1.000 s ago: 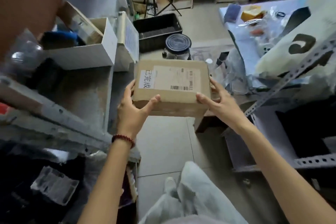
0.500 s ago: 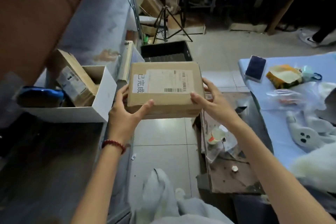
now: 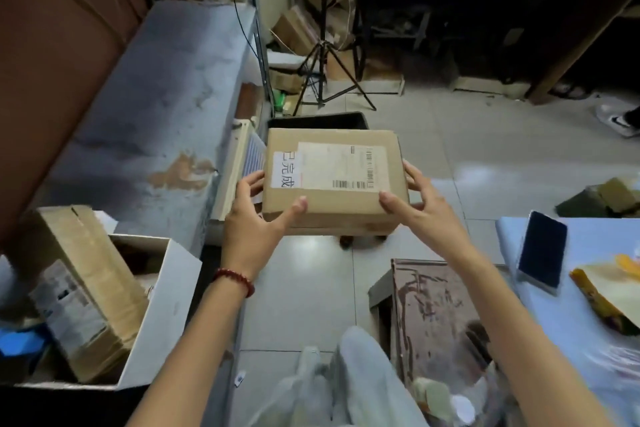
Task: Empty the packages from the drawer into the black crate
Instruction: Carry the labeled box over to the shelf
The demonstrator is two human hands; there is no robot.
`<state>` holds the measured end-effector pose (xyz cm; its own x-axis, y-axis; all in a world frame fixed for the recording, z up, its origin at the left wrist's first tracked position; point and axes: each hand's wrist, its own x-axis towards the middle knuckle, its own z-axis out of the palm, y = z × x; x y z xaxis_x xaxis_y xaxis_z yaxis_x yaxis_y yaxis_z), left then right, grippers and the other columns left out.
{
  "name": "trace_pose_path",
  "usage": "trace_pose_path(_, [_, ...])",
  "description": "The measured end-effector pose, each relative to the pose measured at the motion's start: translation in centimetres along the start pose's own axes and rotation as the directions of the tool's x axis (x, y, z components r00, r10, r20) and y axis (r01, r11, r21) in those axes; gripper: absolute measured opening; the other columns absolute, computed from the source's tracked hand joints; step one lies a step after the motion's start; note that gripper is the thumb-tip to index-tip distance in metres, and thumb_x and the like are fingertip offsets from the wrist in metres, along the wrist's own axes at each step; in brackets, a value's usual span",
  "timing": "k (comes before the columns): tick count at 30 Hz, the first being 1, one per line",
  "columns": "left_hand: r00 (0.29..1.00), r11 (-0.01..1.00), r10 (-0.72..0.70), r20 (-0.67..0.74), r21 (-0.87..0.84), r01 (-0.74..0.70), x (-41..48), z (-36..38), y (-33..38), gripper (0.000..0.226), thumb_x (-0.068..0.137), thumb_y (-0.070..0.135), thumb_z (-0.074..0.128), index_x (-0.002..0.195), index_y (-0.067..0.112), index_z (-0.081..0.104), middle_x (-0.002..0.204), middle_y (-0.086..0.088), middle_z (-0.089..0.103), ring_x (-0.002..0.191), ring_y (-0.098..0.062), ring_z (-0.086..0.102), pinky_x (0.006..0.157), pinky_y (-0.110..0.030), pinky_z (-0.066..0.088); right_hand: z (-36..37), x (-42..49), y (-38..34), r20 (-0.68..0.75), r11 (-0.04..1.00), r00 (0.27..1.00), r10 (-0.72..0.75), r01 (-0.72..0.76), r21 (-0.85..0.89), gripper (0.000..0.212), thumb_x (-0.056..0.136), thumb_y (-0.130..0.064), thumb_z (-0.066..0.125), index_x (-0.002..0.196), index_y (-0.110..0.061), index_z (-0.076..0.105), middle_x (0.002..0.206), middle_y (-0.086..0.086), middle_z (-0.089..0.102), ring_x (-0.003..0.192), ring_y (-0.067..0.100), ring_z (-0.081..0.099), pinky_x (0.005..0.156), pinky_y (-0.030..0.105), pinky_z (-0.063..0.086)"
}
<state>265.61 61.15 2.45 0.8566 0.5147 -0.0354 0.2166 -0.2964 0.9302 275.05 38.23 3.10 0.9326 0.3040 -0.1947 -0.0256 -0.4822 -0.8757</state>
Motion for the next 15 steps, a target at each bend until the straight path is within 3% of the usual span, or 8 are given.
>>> trace_pose_path(4, [0.999, 0.998, -0.036, -0.016, 0.042, 0.037, 6.0, 1.4, -0.2, 0.077, 0.072, 0.050, 0.077, 0.135, 0.025, 0.041, 0.131, 0.011, 0.053, 0.116, -0.004, 0.051, 0.092, -0.028, 0.052, 0.0, 7.3, -0.2, 0.024, 1.000, 1.000, 0.002, -0.002, 0.007, 0.071, 0.090, -0.043, 0.062, 0.150, -0.040, 0.025, 0.139, -0.010, 0.044, 0.111, 0.018, 0.059, 0.064, 0.016, 0.048])
trace_pose_path(6, [0.998, 0.996, -0.045, -0.053, 0.080, 0.049, 8.5, 2.0, -0.7, 0.080, 0.070, 0.059, 0.073, 0.135, 0.026, 0.041, 0.131, 0.010, 0.055, 0.117, -0.005, 0.053, 0.092, -0.032, 0.053, 0.1, 11.3, -0.4, 0.071, 1.000, 0.997, -0.010, 0.009, 0.020, 0.072, 0.089, -0.043, 0.064, 0.150, -0.040, 0.027, 0.137, -0.011, 0.046, 0.112, 0.019, 0.060, 0.075, 0.021, 0.052])
trace_pose_path(8, [0.993, 0.984, -0.047, -0.110, 0.165, 0.065, 11.0, 2.6, -1.0, 0.075, 0.075, 0.058, 0.069, 0.137, 0.026, 0.040, 0.130, 0.006, 0.057, 0.114, -0.005, 0.053, 0.089, -0.026, 0.050, 0.3, 15.9, -1.0, 0.135, 1.000, 0.990, -0.030, 0.029, 0.010, 0.071, 0.088, -0.042, 0.066, 0.149, -0.039, 0.030, 0.131, -0.014, 0.047, 0.112, 0.017, 0.059, 0.087, 0.031, 0.053])
trace_pose_path(10, [0.981, 0.969, -0.075, -0.181, 0.218, 0.114, 13.3, 3.2, -1.2, 0.072, 0.079, 0.053, 0.065, 0.139, 0.024, 0.037, 0.131, 0.003, 0.057, 0.108, -0.005, 0.052, 0.086, -0.023, 0.044, 0.9, 20.5, -2.0, 0.201, 0.997, 0.976, -0.078, 0.080, -0.002, 0.070, 0.087, -0.041, 0.067, 0.147, -0.039, 0.032, 0.130, -0.013, 0.048, 0.105, 0.009, 0.059, 0.082, 0.024, 0.052])
trace_pose_path(13, [0.934, 0.954, -0.196, -0.298, 0.164, 0.253, 16.0, 3.9, -0.5, 0.070, 0.083, 0.046, 0.065, 0.141, 0.023, 0.034, 0.134, 0.002, 0.055, 0.104, -0.004, 0.048, 0.084, -0.021, 0.041, 1.9, 26.2, -4.0, 0.376, 0.990, 0.917, -0.136, 0.141, 0.013, 0.075, 0.086, -0.041, 0.069, 0.149, -0.040, 0.029, 0.138, -0.009, 0.047, 0.104, 0.010, 0.059, 0.080, 0.022, 0.051])
trace_pose_path(15, [0.889, 0.948, -0.247, -0.385, 0.092, 0.304, 17.3, 4.2, 0.2, 0.069, 0.082, 0.043, 0.068, 0.141, 0.026, 0.035, 0.130, 0.008, 0.053, 0.103, -0.003, 0.048, 0.078, -0.012, 0.039, 2.0, 29.2, -5.3, 0.472, 0.984, 0.867, -0.161, 0.177, 0.009, 0.077, 0.084, -0.042, 0.070, 0.149, -0.041, 0.028, 0.137, -0.010, 0.046, 0.103, 0.009, 0.059, 0.078, 0.021, 0.051])
